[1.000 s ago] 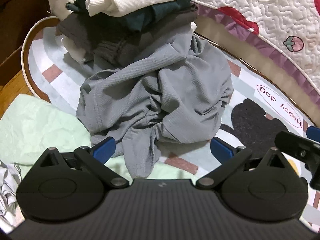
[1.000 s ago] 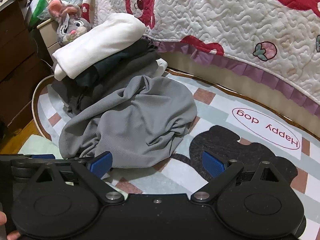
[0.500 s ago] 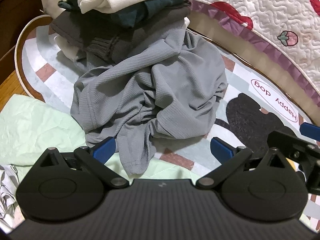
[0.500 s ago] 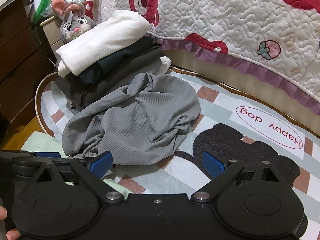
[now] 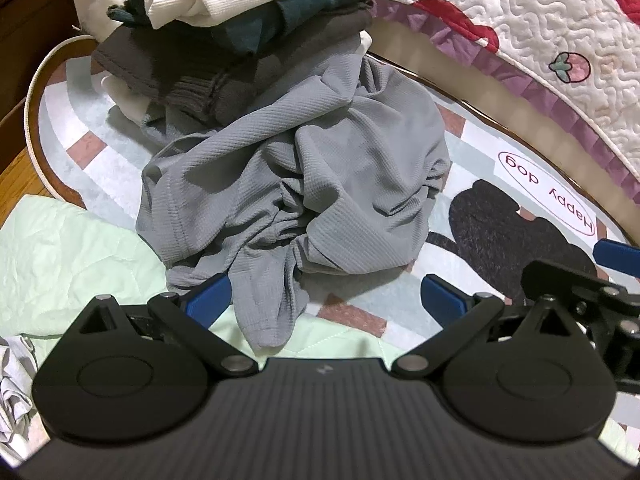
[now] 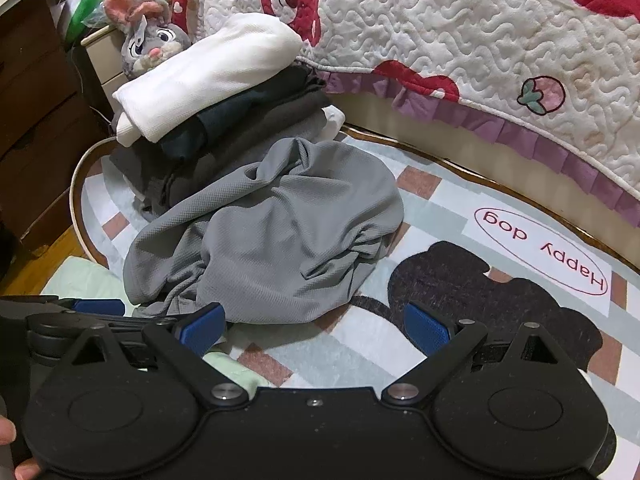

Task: Fold clothes
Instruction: 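Approach the crumpled grey waffle-knit shirt with both grippers open, then grasp the grey shirt edge with the left gripper while the right gripper grasps another edge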

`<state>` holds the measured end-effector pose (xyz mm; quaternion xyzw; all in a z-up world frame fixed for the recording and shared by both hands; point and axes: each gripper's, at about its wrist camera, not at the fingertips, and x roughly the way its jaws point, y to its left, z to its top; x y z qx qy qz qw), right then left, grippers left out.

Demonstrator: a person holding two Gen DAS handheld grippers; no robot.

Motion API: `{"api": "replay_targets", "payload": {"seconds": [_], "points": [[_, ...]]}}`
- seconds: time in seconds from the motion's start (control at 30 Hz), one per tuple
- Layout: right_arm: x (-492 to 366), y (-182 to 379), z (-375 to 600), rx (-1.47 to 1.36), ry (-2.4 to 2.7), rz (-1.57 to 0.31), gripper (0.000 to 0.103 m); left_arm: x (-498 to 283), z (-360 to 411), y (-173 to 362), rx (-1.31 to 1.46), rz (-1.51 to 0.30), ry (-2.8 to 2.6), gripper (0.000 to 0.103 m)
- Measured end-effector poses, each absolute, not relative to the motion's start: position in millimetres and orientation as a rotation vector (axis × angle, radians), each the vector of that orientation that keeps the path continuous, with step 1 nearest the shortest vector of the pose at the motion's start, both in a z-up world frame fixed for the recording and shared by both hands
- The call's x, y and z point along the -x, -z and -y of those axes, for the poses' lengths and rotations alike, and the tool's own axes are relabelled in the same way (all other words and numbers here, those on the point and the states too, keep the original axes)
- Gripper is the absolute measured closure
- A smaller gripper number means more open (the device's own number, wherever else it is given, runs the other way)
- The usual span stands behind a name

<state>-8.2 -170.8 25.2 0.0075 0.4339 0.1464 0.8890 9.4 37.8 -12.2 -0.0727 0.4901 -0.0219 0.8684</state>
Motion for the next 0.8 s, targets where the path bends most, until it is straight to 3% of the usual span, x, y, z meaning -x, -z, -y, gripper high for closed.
{"api": "replay_targets", "payload": {"seconds": [0.3, 0.37, 0.47, 0.53, 0.6, 0.63, 0.73, 0.8], "points": [[-1, 13, 174, -0.13, -0.35, -0.949, 0.006, -21, -54, 39, 0.11, -1.032, -0.002, 0.002], [-1, 8, 170, -0.147, -0.43, -0.963, 0.018, -23, -57, 45, 0.101, -1.034, -0.012, 0.009], [-6, -10, 161, -0.136, -0.554, -0.939, 0.023, -36, -67, 41, 0.062, -1.018, 0.031, 0.019], [-15, -24, 154, -0.086, -0.592, -0.898, 0.038, -50, -76, 34, 0.059, -0.989, 0.019, 0.027], [-37, -19, 149, -0.05, -0.628, -0.921, 0.079, -65, -81, 33, 0.013, -0.972, -0.048, 0.033], [-49, -14, 147, -0.033, -0.651, -0.942, 0.085, -72, -82, 36, -0.003, -0.959, -0.093, 0.033], [-75, 18, 145, -0.018, -0.612, -0.977, 0.084, -88, -90, 57, -0.002, -0.952, -0.193, 0.034], [-77, 35, 146, -0.033, -0.573, -0.964, 0.077, -90, -99, 76, 0.025, -0.986, -0.203, 0.034]]}}
